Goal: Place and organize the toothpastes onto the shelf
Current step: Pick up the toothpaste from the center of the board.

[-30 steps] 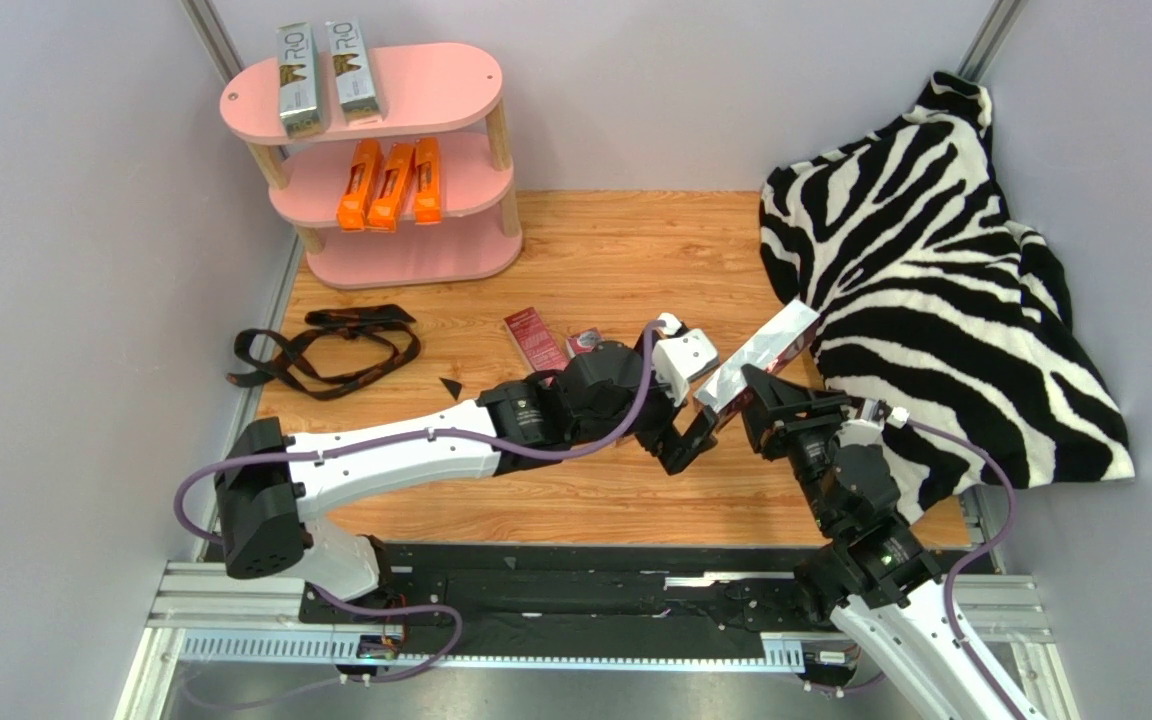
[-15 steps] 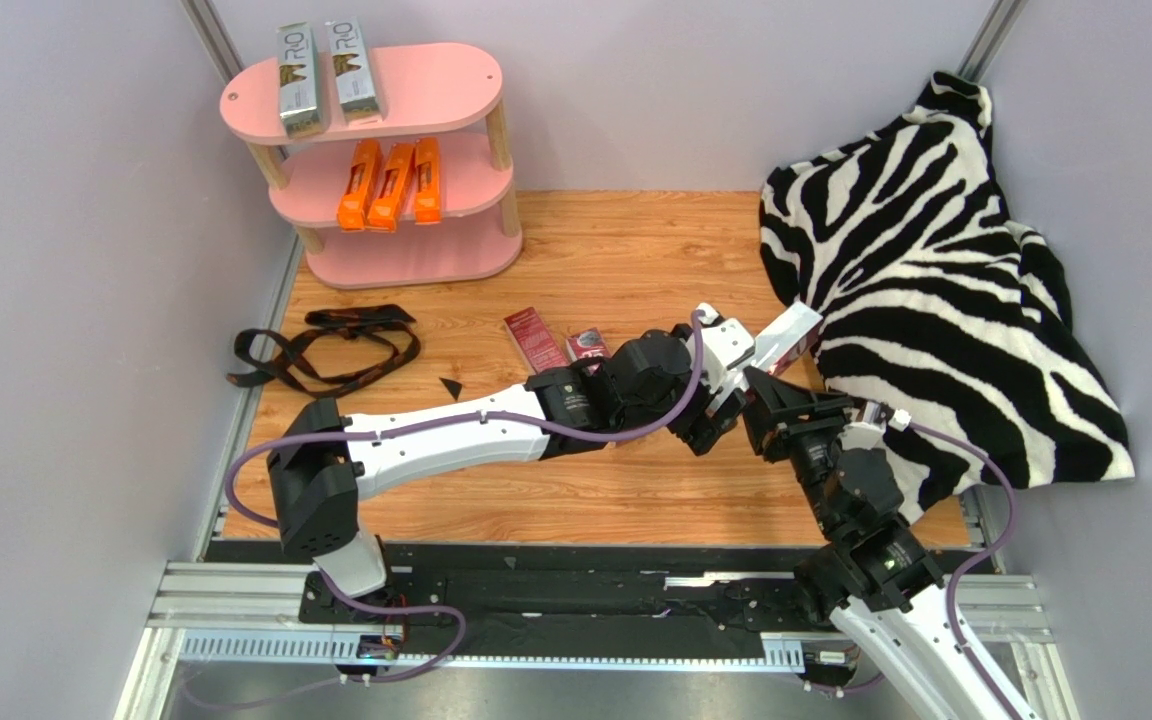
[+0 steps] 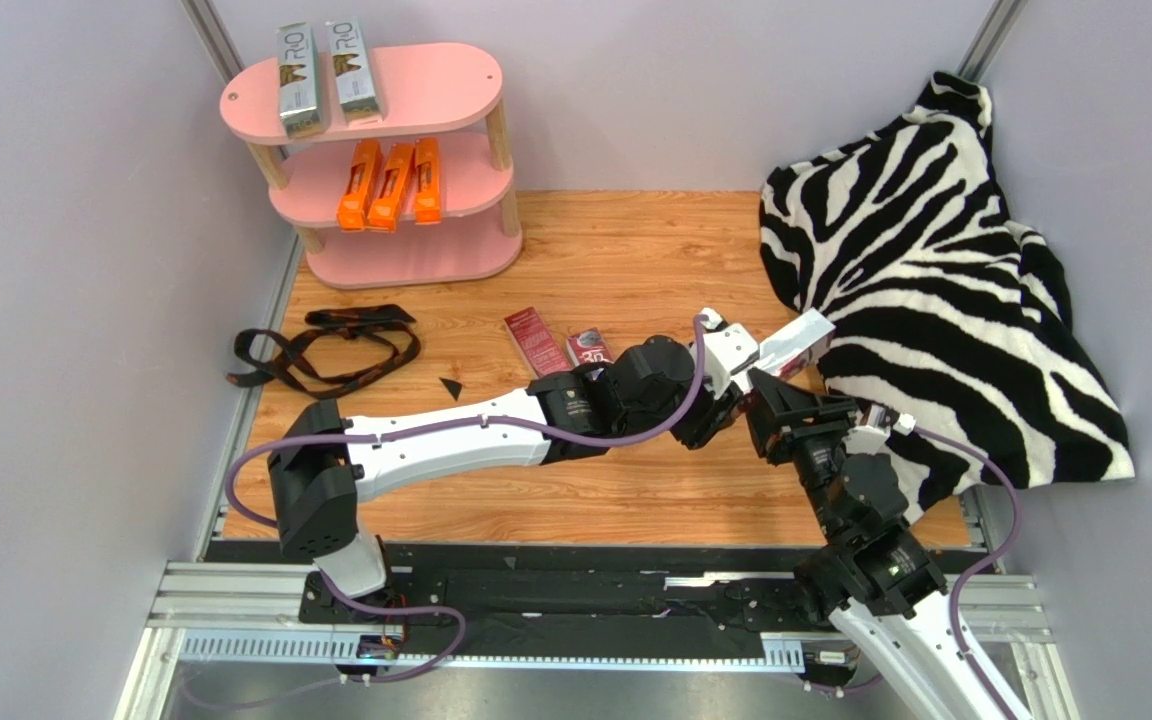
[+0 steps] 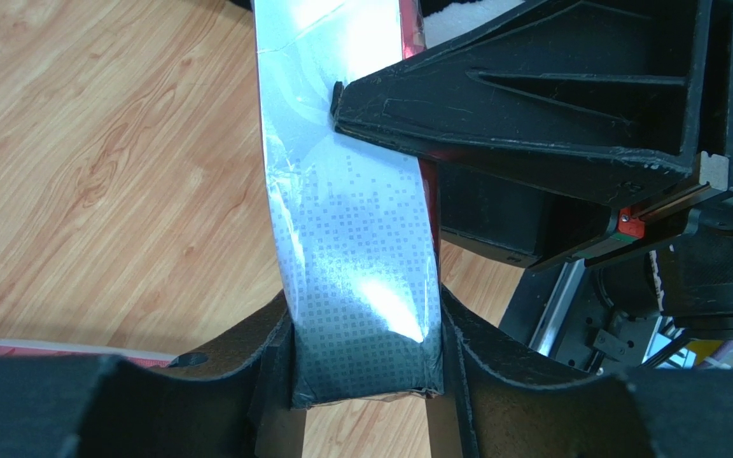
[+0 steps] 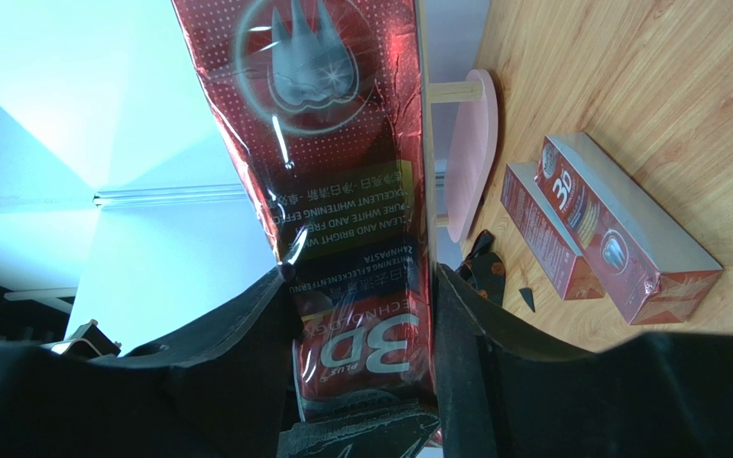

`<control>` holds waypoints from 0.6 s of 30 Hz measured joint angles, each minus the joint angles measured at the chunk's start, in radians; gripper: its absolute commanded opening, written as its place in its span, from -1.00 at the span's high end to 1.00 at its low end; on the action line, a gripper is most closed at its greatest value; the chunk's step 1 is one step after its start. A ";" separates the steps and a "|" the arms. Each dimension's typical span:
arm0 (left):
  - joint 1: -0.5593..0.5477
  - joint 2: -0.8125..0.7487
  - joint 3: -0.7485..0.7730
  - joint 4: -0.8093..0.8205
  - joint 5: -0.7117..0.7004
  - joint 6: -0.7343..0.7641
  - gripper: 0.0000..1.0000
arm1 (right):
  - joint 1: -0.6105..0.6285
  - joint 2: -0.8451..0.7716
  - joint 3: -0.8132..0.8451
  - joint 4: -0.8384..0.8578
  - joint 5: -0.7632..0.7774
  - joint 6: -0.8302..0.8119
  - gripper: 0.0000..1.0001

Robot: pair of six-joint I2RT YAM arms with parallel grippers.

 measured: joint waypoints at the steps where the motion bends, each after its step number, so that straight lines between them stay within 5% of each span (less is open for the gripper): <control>1: 0.000 -0.001 0.000 0.001 -0.001 0.000 0.40 | 0.000 -0.006 0.000 -0.003 0.000 -0.001 -0.33; 8: 0.046 -0.023 -0.031 -0.007 0.052 -0.031 0.42 | 0.000 -0.039 0.001 -0.001 -0.001 -0.009 -0.97; 18: 0.268 -0.181 -0.261 0.050 0.261 -0.194 0.42 | 0.000 -0.039 0.074 -0.015 -0.003 -0.080 -1.00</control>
